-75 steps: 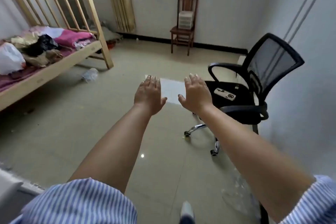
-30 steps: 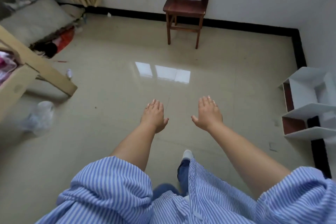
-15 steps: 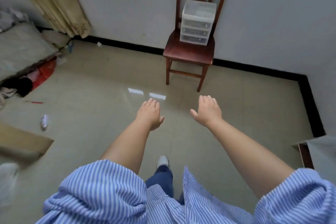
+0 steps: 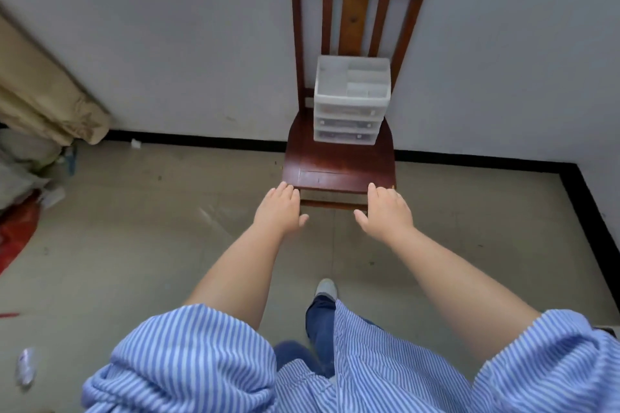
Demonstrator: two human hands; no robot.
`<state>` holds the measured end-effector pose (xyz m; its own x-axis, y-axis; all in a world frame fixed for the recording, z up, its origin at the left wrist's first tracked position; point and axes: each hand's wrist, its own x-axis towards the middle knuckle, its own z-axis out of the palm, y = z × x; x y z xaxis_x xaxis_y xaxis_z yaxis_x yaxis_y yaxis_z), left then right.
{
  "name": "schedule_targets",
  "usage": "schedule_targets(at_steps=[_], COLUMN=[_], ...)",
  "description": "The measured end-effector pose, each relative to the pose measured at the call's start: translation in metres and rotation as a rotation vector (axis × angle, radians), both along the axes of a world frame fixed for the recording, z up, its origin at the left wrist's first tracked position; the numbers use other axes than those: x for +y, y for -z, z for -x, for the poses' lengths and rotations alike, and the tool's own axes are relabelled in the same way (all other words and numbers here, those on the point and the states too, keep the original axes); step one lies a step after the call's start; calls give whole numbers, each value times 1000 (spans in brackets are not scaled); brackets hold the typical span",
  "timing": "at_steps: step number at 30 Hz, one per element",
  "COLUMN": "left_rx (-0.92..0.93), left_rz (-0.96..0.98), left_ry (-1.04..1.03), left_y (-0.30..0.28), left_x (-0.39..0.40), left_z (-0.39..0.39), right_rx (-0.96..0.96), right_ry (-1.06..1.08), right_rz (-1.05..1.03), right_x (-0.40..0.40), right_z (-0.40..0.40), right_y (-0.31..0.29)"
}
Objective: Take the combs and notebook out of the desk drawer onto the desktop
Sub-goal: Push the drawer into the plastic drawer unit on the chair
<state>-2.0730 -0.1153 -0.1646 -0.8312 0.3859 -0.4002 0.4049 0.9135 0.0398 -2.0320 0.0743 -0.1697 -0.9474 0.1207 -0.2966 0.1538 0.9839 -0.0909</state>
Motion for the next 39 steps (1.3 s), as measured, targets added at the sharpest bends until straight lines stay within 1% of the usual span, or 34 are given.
schedule_targets(at_steps=[6,9,13,16,18,20,23,25,26,27,29,32,35,39], left_rx=[-10,-33,-53,-25,-2,-5,-16,-14,-11,-5,15,9,-44,-71], left_rz=[-16,13,-21,-68,-99,-102,-104,-143,-168,-186,-191,-167,-151,-113], left_ry=[24,81,159,205,199,210,251,249,240,235,238,234,207,190], left_y=[9,26,60,87,107,129,155,161,162,163,162,159,153,153], left_x=[10,21,51,73,84,92,95,96,97,98,99,99,101,101], left_z=[128,195,276,325,352,372,386,386,385,385,386,386,384,383], right_rx=[25,3,-71,-131,-128,-106,-24,62,108,142,166,135,50,-28], right_ry=[44,70,237,364,506,706,1114,1404,1506,1571,1629,1645,1617,1723], right_rz=[22,42,110,195,362,591,1037,1347,1478,1590,1766,1882,1900,1917], right_x=[7,9,24,36,42,48,51,51,52,53,55,61,62,56], right_z=[132,190,257,296,318,339,370,384,388,391,394,391,372,321], right_y=[11,32,67,101,123,141,166,178,182,185,187,186,180,176])
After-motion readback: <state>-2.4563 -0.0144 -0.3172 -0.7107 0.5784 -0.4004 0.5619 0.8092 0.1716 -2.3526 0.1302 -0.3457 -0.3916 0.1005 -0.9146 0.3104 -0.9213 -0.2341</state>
